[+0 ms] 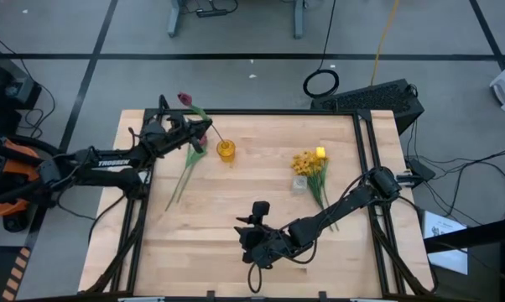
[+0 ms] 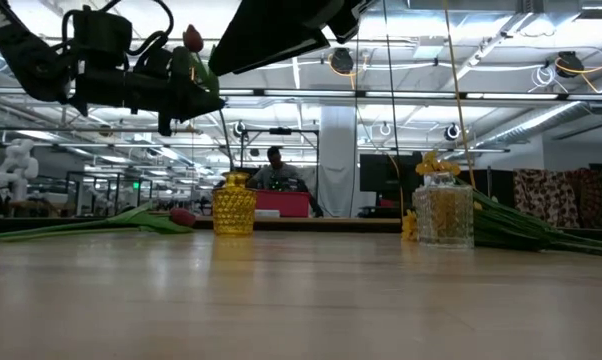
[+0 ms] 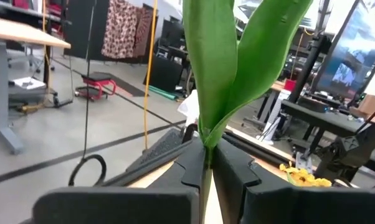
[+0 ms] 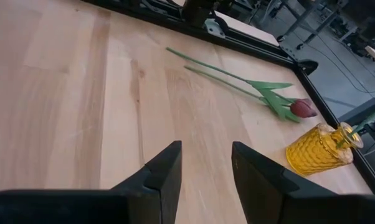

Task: Sort flowers into vase by color
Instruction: Put the red flower into the yellow vase

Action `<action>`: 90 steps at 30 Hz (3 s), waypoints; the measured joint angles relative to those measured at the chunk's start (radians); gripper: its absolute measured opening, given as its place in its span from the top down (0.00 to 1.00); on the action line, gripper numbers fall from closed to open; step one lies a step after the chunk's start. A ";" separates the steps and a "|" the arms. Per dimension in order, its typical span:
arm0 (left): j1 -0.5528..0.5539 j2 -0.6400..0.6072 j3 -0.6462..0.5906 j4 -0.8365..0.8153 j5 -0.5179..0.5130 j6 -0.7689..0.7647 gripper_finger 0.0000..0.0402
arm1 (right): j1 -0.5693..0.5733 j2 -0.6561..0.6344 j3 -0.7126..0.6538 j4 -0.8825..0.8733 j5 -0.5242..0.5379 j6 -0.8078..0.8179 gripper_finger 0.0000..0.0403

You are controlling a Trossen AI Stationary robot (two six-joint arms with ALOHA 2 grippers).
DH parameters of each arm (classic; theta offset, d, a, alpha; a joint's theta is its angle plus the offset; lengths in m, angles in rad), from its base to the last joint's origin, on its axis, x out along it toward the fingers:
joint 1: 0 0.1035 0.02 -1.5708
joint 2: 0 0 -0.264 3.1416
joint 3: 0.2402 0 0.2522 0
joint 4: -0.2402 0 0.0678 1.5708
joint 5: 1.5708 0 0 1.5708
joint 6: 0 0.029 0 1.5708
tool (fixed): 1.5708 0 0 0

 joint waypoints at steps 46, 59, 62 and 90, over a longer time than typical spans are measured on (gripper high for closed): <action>-0.129 0.015 0.000 -0.072 -0.218 -0.116 0.75 | 0.000 -0.001 0.000 0.000 -0.029 0.006 0.67; -0.159 0.015 0.001 -0.193 -0.176 -0.122 0.61 | 0.001 -0.001 0.000 -0.013 -0.030 0.006 0.67; -0.169 0.015 0.000 -0.221 -0.156 -0.118 0.61 | 0.001 -0.001 0.000 -0.020 -0.048 0.017 0.67; -0.344 -0.165 0.003 -0.897 -0.229 -0.277 0.61 | 0.003 -0.001 0.000 -0.062 -0.051 0.059 0.67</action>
